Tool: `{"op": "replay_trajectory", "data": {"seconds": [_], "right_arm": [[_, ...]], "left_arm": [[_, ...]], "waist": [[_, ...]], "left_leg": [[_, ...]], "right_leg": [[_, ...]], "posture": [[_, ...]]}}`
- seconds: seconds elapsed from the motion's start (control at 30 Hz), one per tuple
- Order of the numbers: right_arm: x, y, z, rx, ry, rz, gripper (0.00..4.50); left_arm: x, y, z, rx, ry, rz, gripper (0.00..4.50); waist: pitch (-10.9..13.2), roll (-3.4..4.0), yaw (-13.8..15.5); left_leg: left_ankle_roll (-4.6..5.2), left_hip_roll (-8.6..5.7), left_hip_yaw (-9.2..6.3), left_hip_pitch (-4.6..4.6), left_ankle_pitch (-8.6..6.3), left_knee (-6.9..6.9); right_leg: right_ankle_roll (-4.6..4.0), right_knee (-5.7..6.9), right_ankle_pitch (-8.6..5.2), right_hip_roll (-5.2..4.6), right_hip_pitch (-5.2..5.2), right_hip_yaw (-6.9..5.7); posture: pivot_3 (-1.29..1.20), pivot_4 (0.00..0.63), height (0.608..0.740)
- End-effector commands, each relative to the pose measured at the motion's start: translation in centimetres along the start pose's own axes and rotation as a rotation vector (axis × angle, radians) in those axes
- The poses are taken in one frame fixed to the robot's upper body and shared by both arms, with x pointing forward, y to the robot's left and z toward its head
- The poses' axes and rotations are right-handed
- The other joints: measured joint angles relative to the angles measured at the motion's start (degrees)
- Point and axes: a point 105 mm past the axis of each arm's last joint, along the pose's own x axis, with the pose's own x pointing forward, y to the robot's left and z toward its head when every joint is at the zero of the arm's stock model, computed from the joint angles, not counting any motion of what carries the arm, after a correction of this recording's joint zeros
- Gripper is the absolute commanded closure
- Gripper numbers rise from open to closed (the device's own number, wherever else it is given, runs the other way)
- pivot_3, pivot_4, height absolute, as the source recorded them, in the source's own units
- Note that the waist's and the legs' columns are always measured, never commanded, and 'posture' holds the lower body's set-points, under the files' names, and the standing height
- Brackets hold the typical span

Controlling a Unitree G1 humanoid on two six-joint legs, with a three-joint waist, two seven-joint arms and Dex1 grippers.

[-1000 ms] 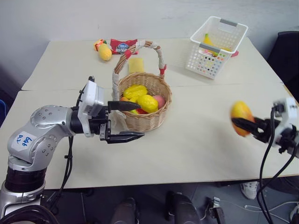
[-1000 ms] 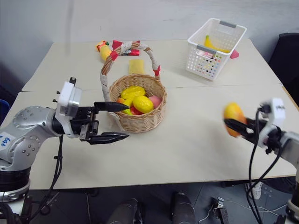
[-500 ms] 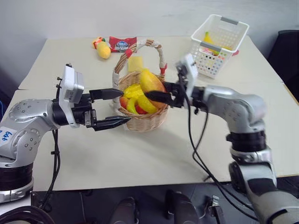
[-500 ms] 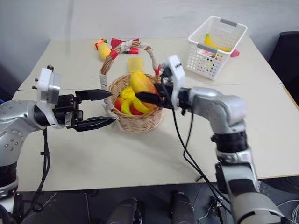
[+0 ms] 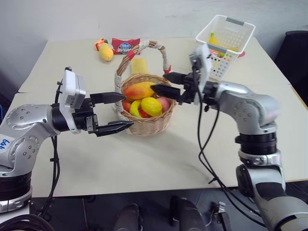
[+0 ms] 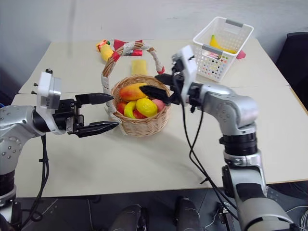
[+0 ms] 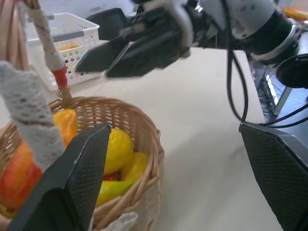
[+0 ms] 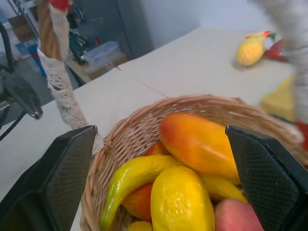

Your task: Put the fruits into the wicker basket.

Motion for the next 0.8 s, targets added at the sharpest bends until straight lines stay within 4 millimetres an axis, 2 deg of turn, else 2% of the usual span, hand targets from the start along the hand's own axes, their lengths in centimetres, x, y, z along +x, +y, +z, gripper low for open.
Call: {"op": "replay_trajectory", "data": {"seconds": [0.03,0.3,0.4,0.5,0.67,0.7,0.8], "right_arm": [[-0.1,-1.8,1.7,-0.07,-0.061,-0.113,0.04],[3.9,-4.7,-0.8,-0.149,-0.025,-0.157,0.04],[5.3,-5.3,-0.5,-0.133,-0.062,-0.152,0.04],[6.3,-5.6,0.0,-0.108,-0.096,-0.15,0.65],[6.7,-5.9,0.2,-0.118,-0.115,-0.143,2.23],[6.8,-5.8,0.3,-0.119,-0.117,-0.137,2.7],[6.7,-5.7,0.3,-0.128,-0.12,-0.122,3.69]], "left_arm": [[-0.2,0.0,1.3,0.063,-0.026,0.014,0.0],[-0.1,0.6,2.2,0.082,-0.051,0.044,0.0],[-0.2,0.5,2.3,0.086,-0.05,0.056,0.0],[-0.4,0.5,2.3,0.087,-0.055,0.07,0.0],[-0.3,0.4,2.2,0.087,-0.06,0.081,0.0],[-0.3,0.4,2.2,0.087,-0.062,0.082,0.0],[-0.2,0.4,2.2,0.087,-0.068,0.084,0.0]], "waist": [[0.0,0.0,-0.1],[0.0,0.0,-1.6],[0.0,0.01,-1.7],[0.0,0.01,-1.8],[0.0,0.01,-1.6],[0.0,0.01,-1.6],[0.0,0.01,-1.6]], "left_leg": [[0.0,0.0,0.03,0.08,0.01,0.0],[-0.05,0.03,0.19,0.08,0.03,-0.13],[-0.05,0.03,0.23,0.02,0.03,-0.15],[-0.05,0.04,0.22,0.01,0.03,-0.13],[-0.05,0.05,0.18,0.01,0.03,-0.12],[-0.05,0.04,0.18,0.01,0.03,-0.11],[-0.05,0.04,0.19,0.0,0.03,-0.1]], "right_leg": [[0.0,0.08,0.0,0.0,0.0,0.05],[-0.03,0.17,-0.02,0.05,-0.18,0.19],[-0.03,0.16,-0.02,0.05,-0.25,0.21],[-0.03,0.16,-0.02,0.05,-0.26,0.21],[-0.03,0.16,-0.02,0.03,-0.24,0.21],[-0.03,0.17,-0.02,0.02,-0.24,0.22],[-0.03,0.18,-0.02,0.01,-0.24,0.23]], "posture": [[0.0,0.15,0.74],[0.0,0.15,0.74],[0.0,0.15,0.74],[0.0,0.15,0.74],[0.0,0.15,0.74],[0.0,0.15,0.74],[0.0,0.15,0.74]]}}
